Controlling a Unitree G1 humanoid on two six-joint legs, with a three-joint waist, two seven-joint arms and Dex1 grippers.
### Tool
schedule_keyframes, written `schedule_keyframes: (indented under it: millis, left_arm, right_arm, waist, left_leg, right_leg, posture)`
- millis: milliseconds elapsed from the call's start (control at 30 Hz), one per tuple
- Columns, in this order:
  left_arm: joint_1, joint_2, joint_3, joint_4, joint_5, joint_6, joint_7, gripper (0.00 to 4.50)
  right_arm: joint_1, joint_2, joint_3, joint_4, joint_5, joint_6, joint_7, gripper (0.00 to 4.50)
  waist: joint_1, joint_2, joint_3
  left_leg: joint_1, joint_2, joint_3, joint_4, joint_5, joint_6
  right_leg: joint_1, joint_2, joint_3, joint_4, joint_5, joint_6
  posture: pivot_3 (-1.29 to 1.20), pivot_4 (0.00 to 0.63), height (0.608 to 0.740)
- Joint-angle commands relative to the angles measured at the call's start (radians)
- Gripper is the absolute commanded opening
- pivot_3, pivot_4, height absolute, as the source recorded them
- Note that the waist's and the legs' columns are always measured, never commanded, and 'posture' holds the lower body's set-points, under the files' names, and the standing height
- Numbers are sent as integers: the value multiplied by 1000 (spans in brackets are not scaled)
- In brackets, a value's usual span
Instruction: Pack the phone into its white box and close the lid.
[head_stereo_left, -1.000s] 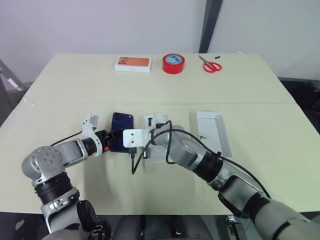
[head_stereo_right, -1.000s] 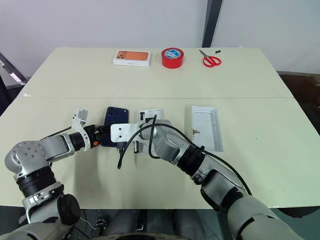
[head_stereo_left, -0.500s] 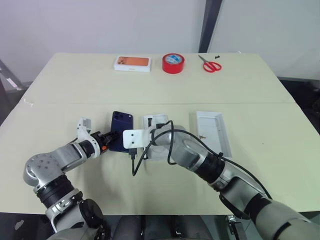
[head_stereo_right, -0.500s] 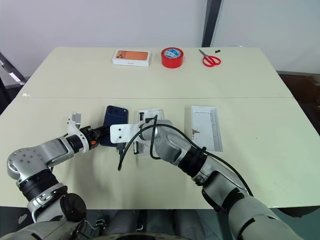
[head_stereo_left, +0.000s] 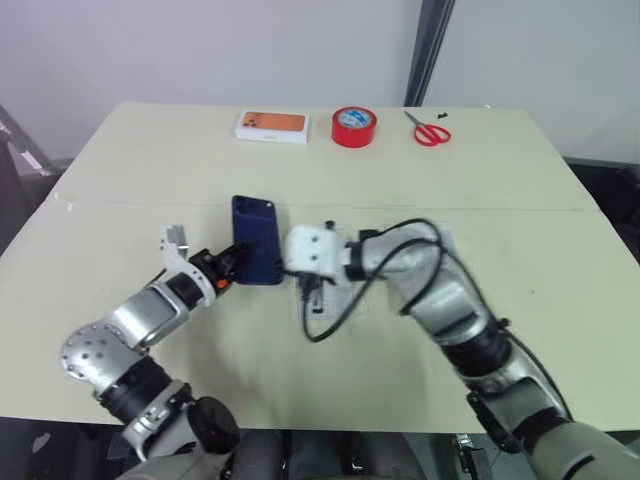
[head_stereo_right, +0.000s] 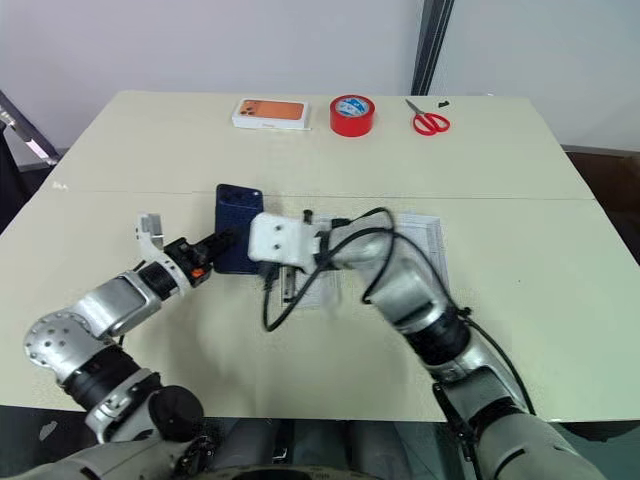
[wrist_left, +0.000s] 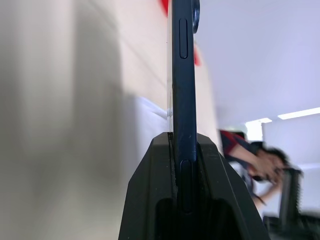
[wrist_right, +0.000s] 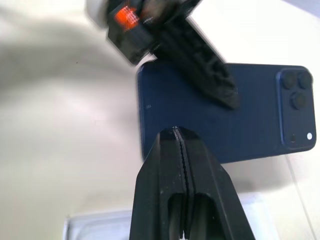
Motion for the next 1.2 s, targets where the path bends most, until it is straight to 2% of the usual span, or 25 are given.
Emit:
schedule_keyframes:
  millis: [33, 133, 300, 367, 400, 500, 633, 800, 967, 1133, 1200]
  left_arm:
    - [22, -60, -81, -55, -78, 5, 90, 84]
    - [65, -103, -136, -42, -98, -19, 164, 84]
    - [108, -107, -207, -6, -137, -65, 249, 84]
    - [121, -97, -237, 2, -171, -92, 273, 964]
    - [128, -90, -255, 5, -194, -105, 281, 1203]
    - [152, -57, -308, 12, -256, -143, 311, 2652]
    - [195, 40, -410, -7, -383, -219, 324, 4473]
    - [201, 285, -538, -75, -447, -255, 252, 4473]
    - [188, 492, -593, -125, -389, -302, 124, 4473]
    - [187, 580, -586, -126, -315, -420, 17, 4473]
    - [200, 632, -600, -137, -188, -478, -45, 4473]
  right_arm:
    - [28, -59, -88, -26, 81, -16, 25, 0]
    - [52, -114, -104, 6, 80, -40, 11, 0]
    - [64, -135, -97, 3, 96, -40, -15, 0]
    - [66, -136, -92, -1, 101, -38, -24, 0]
    - [68, -136, -89, -4, 104, -37, -28, 0]
    - [68, -138, -81, -4, 110, -37, -36, 0]
    - [65, -147, -60, 5, 104, -51, -38, 0]
    - [54, -142, -55, 17, 112, -52, -40, 0]
    - [48, -142, -51, 27, 113, -55, -41, 0]
    - [48, -145, -51, 29, 114, -53, -44, 0]
    - [46, -146, -53, 34, 110, -38, -53, 0]
  waist:
    - [-8, 0, 0]
    - [-12, 0, 0]
    - [-6, 0, 0]
    - [-1, 0, 1]
    - [0, 0, 1]
    - [1, 0, 0]
    - [-1, 0, 0]
    - [-4, 0, 0]
    - [-1, 0, 1]
    - [-1, 1, 1]
    - [-2, 1, 1]
  left_leg:
    - [0, 0, 0, -1, 0, 0]
    - [1, 1, 1, -1, 0, 0]
    - [1, 1, 1, -1, 0, 0]
    - [1, 1, 1, 0, 0, 0]
    - [1, 1, 1, 0, 0, 0]
    - [0, 1, 1, 0, 0, 0]
    - [1, 1, 1, 0, 1, 0]
    - [1, 1, 1, 0, 1, -1]
    - [1, 1, 1, 0, 1, -1]
    - [1, 1, 1, 0, 1, -1]
    - [1, 1, 1, 0, 1, -1]
  right_leg:
    - [0, 0, 0, 0, 0, 0]
    - [0, 3, 2, 1, 0, 0]
    - [-1, 3, 2, 3, 0, 0]
    - [-1, 3, 2, 2, 0, 0]
    - [-1, 3, 2, 2, 0, 0]
    - [-1, 3, 2, 2, 0, 0]
    - [-1, 3, 2, 2, 0, 0]
    - [-1, 3, 2, 2, 0, 0]
    - [-1, 3, 2, 2, 0, -1]
    - [-1, 3, 2, 2, 0, -1]
    - [-1, 3, 2, 1, 0, -1]
  posture:
    - [0, 150, 733]
    - [0, 150, 733]
    - [0, 150, 733]
    - [0, 150, 733]
    - [0, 150, 733]
    - [0, 150, 733]
    - [0, 150, 733]
    - [0, 150, 733]
    - [0, 150, 733]
    - [0, 150, 733]
    - [0, 150, 733]
